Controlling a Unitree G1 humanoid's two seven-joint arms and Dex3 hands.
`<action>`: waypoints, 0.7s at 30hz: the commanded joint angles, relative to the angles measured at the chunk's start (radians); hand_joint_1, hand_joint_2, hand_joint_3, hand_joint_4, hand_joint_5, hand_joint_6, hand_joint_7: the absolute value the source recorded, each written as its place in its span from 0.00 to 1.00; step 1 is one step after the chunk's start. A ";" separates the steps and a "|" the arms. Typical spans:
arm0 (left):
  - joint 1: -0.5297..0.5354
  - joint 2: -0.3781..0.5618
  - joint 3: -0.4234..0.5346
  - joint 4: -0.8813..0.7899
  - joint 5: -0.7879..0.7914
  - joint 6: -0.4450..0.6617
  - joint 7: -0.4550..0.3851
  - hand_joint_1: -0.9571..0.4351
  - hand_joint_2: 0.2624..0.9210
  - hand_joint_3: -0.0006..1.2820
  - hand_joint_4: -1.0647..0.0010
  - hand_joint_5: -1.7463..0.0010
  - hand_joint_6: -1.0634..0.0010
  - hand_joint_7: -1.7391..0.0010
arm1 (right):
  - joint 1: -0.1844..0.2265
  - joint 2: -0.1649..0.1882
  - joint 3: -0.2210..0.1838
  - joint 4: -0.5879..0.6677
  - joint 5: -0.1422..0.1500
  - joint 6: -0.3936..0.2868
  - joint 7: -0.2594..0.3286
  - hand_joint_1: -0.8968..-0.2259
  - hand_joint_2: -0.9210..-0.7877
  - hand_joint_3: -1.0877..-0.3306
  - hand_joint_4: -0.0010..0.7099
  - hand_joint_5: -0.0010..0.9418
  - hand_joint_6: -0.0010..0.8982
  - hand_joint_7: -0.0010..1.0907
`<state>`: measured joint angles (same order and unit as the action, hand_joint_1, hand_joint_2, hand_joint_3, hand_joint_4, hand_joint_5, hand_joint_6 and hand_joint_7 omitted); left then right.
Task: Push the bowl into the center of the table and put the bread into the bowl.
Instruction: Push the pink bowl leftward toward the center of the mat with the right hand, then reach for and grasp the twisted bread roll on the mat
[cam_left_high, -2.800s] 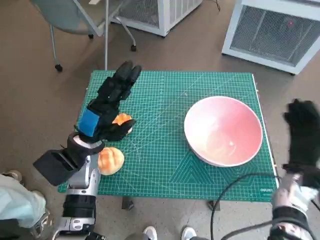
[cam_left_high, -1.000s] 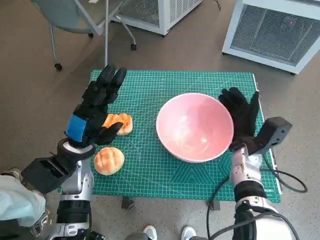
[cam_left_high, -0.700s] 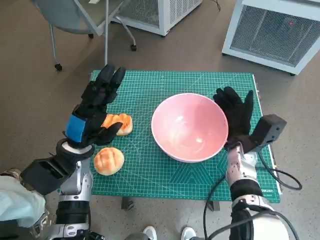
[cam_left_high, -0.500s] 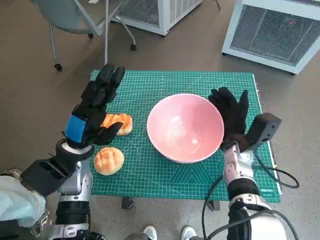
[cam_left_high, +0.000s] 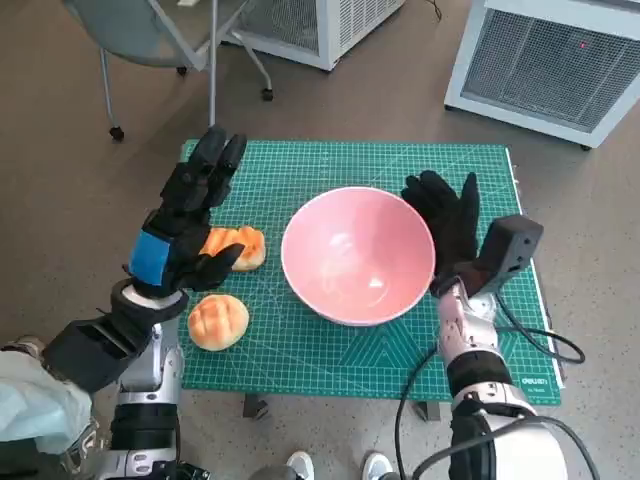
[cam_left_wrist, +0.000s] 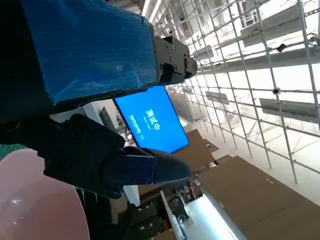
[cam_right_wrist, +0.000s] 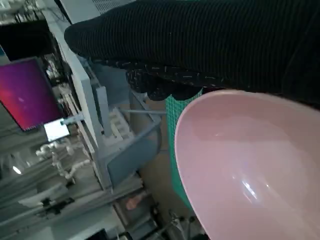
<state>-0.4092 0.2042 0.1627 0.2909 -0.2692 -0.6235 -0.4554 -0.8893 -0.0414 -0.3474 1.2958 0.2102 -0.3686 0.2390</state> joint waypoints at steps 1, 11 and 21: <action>0.013 0.016 0.002 -0.022 0.009 -0.001 0.005 0.21 1.00 0.30 0.82 1.00 0.84 0.97 | -0.003 -0.029 0.010 -0.008 -0.017 -0.002 0.002 0.49 0.00 0.46 0.02 0.01 0.13 0.16; 0.007 0.044 0.015 -0.010 -0.015 0.007 -0.008 0.21 1.00 0.30 0.83 1.00 0.83 0.97 | 0.015 -0.042 0.017 -0.119 0.000 -0.169 0.094 0.49 0.00 0.43 0.00 0.00 0.10 0.14; -0.032 0.107 0.043 0.032 0.036 -0.011 0.018 0.22 1.00 0.30 0.82 1.00 0.81 0.97 | 0.144 0.006 0.046 -0.479 0.124 -0.287 0.285 0.42 0.00 0.49 0.00 0.00 0.08 0.15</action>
<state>-0.4155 0.2768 0.1856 0.3082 -0.2646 -0.6208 -0.4576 -0.8301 -0.0568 -0.3203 0.9313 0.2998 -0.6502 0.4747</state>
